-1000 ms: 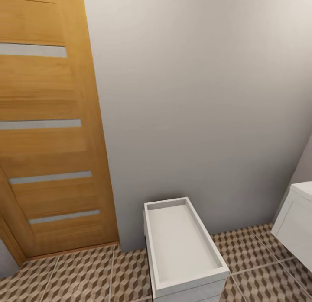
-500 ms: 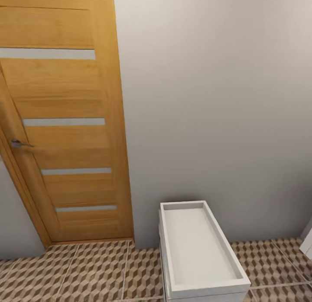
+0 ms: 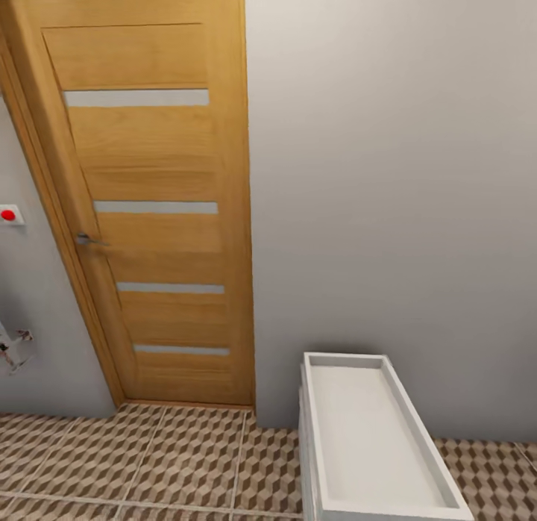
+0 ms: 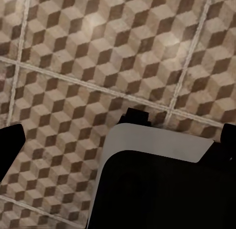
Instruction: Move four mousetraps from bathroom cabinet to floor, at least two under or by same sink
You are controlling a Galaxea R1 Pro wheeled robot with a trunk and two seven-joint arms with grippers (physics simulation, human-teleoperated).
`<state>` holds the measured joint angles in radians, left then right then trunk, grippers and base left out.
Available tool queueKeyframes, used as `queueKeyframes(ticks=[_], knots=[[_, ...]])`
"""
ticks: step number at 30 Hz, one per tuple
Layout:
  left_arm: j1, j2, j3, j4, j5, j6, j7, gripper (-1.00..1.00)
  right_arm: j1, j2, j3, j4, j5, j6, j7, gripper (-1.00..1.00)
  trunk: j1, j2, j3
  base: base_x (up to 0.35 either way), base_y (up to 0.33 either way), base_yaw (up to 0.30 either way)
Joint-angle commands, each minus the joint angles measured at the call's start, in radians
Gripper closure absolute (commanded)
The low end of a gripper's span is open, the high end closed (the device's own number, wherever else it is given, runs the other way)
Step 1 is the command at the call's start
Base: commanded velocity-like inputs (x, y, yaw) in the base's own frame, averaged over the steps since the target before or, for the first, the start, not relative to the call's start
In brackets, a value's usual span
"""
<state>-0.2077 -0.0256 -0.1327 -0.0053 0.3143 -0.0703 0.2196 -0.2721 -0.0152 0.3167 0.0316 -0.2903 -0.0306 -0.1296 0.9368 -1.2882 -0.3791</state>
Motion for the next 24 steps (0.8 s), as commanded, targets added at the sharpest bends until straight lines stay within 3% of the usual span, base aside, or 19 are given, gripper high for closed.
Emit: queueKeyframes(ticks=[1, 24], knots=[[-0.001, 0.0, -0.008, 0.001, 0.009, -0.003, 0.003, -1.0, -0.001, 0.0, 0.009, 0.002, -0.009, -0.003, -0.001, -1.0, 0.0, -0.001, -0.001, 0.0, 0.0, 0.273], [-0.001, -0.02, -0.007, 0.001, 0.011, -0.003, 0.003, -1.0, -0.001, 0.001, 0.009, 0.002, -0.009, -0.003, -0.001, -1.0, 0.0, -0.001, -0.001, 0.0, 0.0, 0.273]])
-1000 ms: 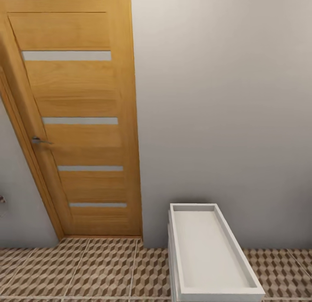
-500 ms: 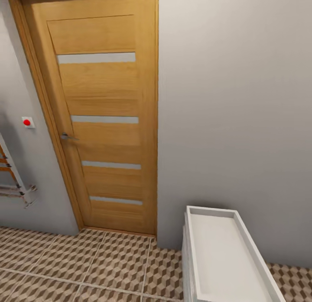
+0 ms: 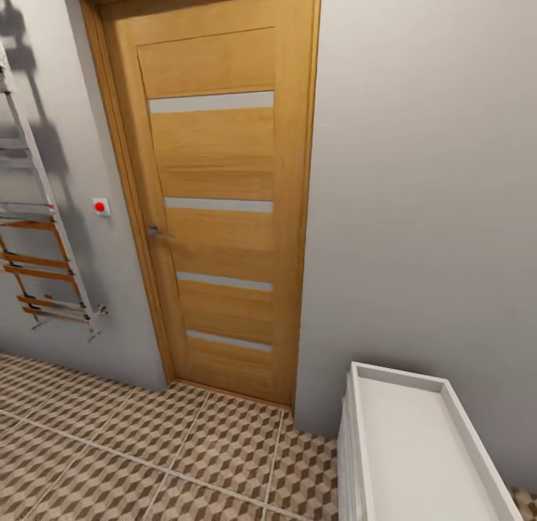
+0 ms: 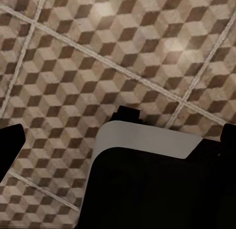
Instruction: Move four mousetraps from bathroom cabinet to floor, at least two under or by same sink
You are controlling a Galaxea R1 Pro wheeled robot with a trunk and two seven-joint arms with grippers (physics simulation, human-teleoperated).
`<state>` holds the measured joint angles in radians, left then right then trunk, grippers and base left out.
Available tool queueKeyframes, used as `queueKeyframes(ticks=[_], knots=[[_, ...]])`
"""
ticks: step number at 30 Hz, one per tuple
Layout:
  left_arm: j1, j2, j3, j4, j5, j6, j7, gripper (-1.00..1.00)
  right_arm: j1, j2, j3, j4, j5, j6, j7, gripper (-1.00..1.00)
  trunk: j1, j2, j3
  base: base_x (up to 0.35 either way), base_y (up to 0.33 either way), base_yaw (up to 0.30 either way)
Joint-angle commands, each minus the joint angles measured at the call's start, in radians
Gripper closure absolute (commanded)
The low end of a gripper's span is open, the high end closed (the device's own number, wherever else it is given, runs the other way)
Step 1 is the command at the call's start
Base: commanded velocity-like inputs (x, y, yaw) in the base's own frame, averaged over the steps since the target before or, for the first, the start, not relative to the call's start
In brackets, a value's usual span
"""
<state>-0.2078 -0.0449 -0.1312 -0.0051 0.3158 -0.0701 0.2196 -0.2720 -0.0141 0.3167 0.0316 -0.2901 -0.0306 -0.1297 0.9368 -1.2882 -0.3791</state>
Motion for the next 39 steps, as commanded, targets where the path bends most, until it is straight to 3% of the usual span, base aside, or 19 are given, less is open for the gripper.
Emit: queueKeyframes(ticks=[1, 39], knots=[[-0.001, -0.001, -0.008, 0.001, 0.009, -0.003, 0.003, -1.0, -0.001, 0.0, 0.009, 0.002, -0.009, -0.003, -0.001, -1.0, 0.0, -0.001, -0.001, 0.0, 0.0, 0.273], [-0.001, 0.0, -0.007, 0.001, 0.009, -0.004, 0.003, -1.0, -0.001, 0.002, 0.009, 0.002, -0.009, -0.003, -0.001, -1.0, 0.0, -0.001, -0.001, 0.0, 0.0, 0.273]])
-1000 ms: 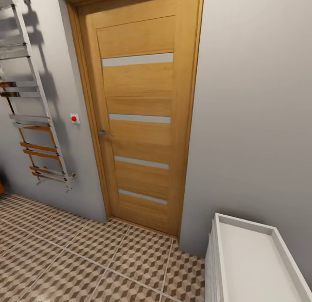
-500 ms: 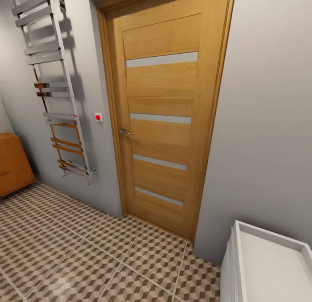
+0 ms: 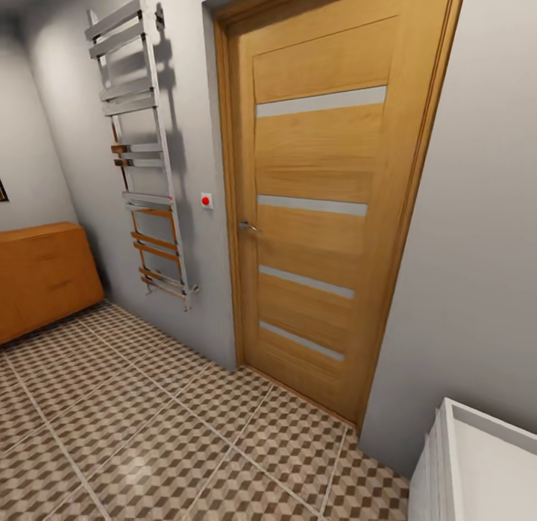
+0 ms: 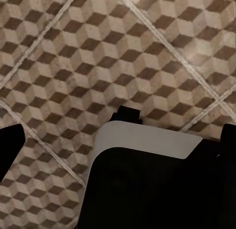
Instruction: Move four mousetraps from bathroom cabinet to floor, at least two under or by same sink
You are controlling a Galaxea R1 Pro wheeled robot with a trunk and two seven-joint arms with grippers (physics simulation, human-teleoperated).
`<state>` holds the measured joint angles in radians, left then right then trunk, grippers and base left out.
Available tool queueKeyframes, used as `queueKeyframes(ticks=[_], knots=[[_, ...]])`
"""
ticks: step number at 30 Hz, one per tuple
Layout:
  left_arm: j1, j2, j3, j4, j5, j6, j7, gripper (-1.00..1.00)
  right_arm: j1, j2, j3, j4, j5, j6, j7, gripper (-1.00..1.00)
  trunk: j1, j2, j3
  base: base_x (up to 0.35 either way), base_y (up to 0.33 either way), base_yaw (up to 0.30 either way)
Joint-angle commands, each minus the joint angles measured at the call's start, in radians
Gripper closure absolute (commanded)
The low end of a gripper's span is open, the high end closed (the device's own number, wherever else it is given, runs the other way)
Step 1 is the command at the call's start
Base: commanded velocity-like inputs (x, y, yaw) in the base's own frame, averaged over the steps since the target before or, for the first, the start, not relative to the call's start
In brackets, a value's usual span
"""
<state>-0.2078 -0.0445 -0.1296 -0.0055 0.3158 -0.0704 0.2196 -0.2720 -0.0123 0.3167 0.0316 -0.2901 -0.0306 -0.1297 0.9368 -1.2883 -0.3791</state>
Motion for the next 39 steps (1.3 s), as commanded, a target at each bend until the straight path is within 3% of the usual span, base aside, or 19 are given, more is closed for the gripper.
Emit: queueKeyframes(ticks=[1, 39], knots=[[-0.001, -0.001, -0.008, 0.001, 0.009, -0.003, 0.003, -1.0, -0.001, 0.001, 0.009, 0.002, -0.009, -0.003, -0.001, -1.0, 0.0, -0.001, -0.001, 0.0, 0.0, 0.273], [-0.001, -0.001, -0.008, 0.001, 0.009, -0.003, 0.003, -1.0, -0.001, 0.011, 0.009, 0.002, -0.009, -0.003, -0.001, -1.0, 0.0, -0.001, -0.001, 0.0, 0.0, 0.273]])
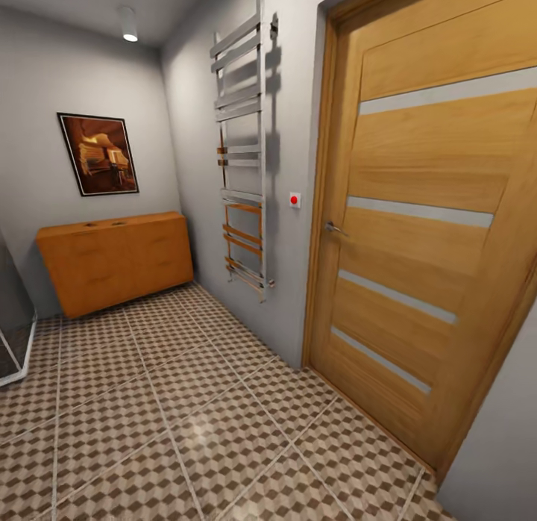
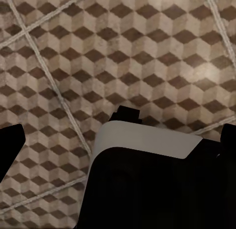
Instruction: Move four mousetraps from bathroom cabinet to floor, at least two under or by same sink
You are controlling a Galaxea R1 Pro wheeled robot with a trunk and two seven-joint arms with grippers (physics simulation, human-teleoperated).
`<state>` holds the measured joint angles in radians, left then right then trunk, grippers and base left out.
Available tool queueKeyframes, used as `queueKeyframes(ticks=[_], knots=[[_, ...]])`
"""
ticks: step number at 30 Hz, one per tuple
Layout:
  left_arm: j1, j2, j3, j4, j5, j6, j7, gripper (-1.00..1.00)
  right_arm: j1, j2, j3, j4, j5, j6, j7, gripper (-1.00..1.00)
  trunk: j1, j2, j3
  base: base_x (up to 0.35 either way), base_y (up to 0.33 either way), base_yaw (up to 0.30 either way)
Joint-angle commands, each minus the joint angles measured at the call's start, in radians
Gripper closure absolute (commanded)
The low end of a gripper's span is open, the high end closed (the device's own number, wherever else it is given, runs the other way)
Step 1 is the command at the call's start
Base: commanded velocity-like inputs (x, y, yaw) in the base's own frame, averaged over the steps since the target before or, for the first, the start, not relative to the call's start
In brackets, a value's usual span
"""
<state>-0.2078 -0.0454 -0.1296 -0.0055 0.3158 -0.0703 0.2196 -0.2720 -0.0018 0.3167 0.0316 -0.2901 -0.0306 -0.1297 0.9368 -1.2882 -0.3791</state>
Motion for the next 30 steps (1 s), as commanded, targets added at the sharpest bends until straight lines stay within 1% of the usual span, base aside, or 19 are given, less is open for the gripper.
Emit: queueKeyframes(ticks=[1, 30], knots=[[-0.001, 0.0, -0.008, 0.001, 0.009, -0.003, 0.003, -1.0, -0.001, 0.0, 0.009, 0.002, -0.009, -0.003, -0.001, -1.0, 0.0, -0.001, -0.001, 0.0, 0.0, 0.273], [-0.001, -0.001, -0.008, 0.001, 0.009, -0.003, 0.003, -1.0, -0.001, 0.0, 0.009, 0.002, -0.009, -0.003, -0.001, -1.0, 0.0, -0.001, -0.001, 0.0, 0.0, 0.273]])
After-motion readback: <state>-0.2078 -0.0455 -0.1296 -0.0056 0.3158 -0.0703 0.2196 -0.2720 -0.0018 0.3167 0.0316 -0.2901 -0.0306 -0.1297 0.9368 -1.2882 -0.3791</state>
